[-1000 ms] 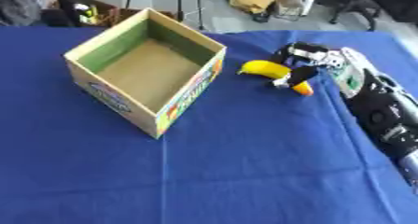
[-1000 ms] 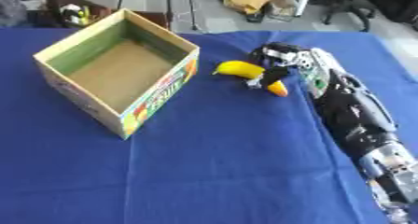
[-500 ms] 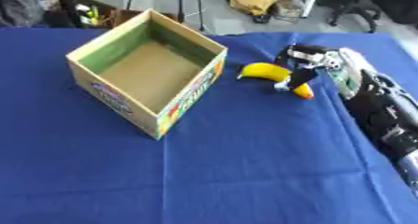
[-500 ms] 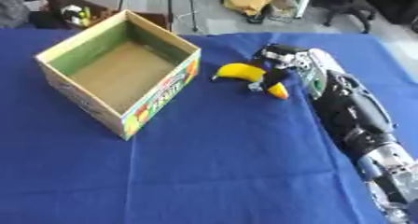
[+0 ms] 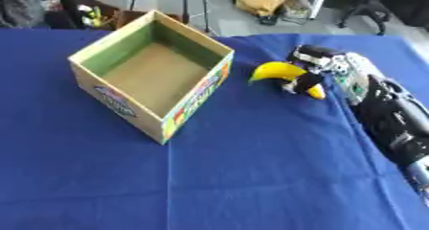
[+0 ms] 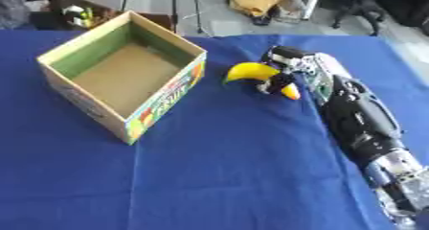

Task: Pick up objects on the table and place them in the box.

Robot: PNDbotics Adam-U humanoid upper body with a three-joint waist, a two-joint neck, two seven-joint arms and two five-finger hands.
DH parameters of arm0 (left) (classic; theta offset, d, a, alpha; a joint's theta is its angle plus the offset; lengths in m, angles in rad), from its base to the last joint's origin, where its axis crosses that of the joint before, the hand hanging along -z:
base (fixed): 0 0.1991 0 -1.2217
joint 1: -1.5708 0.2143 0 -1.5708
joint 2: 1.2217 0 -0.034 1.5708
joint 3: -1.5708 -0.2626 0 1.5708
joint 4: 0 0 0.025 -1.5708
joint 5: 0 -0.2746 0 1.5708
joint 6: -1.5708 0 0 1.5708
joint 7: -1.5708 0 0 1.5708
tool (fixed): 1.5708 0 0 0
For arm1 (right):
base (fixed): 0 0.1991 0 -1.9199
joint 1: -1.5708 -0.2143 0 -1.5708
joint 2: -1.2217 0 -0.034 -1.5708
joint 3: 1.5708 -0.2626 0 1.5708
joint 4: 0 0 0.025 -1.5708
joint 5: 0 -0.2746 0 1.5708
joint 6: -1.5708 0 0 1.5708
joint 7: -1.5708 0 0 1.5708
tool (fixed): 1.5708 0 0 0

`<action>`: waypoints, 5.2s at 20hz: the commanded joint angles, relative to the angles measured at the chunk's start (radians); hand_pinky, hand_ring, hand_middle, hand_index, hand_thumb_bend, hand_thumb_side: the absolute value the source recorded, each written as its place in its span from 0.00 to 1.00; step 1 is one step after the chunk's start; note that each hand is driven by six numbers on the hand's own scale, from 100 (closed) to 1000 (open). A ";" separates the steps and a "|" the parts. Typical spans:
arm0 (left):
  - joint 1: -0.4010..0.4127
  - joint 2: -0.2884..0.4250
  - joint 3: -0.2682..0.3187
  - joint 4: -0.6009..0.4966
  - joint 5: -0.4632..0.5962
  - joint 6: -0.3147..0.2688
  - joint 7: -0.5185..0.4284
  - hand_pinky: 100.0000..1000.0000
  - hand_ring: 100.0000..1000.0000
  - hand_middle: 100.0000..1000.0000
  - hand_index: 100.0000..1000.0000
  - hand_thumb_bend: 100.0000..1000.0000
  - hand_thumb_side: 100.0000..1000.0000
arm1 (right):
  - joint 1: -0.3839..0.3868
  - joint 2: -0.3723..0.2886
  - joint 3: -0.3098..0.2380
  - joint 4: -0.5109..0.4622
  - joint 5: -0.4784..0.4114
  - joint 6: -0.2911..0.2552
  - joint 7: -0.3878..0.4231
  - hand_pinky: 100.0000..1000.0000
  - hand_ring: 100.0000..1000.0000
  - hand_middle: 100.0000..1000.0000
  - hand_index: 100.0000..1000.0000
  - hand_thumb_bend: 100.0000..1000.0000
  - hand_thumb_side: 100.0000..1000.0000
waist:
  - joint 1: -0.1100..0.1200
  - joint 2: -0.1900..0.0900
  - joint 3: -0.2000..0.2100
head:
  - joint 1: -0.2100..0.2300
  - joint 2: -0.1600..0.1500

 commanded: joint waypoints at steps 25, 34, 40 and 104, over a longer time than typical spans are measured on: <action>0.001 0.011 0.008 -0.017 0.004 0.008 0.001 0.62 0.62 0.56 0.69 0.26 1.00 | 0.008 -0.056 -0.010 -0.135 -0.164 0.007 -0.058 0.21 0.23 0.26 0.39 0.09 0.17 | -0.004 -0.042 -0.036 | -0.003 0.007; 0.007 0.015 0.008 -0.016 0.007 0.009 0.000 0.62 0.62 0.56 0.69 0.26 1.00 | -0.040 -0.061 0.002 -0.190 -0.177 -0.011 -0.050 0.21 0.24 0.26 0.39 0.09 0.18 | -0.009 -0.061 -0.027 | -0.007 0.014; 0.009 0.016 0.007 -0.015 0.010 0.009 -0.001 0.62 0.62 0.56 0.69 0.26 1.00 | -0.065 -0.052 0.010 -0.209 -0.186 -0.016 -0.045 0.22 0.24 0.26 0.39 0.09 0.18 | -0.011 -0.071 -0.015 | -0.010 0.013; 0.055 0.017 0.066 0.010 -0.002 -0.001 0.061 0.62 0.63 0.56 0.68 0.26 1.00 | 0.145 -0.005 0.047 -0.668 -0.813 0.026 -0.238 0.60 0.52 0.59 0.73 0.02 0.57 | 0.029 -0.102 -0.175 | 0.134 0.032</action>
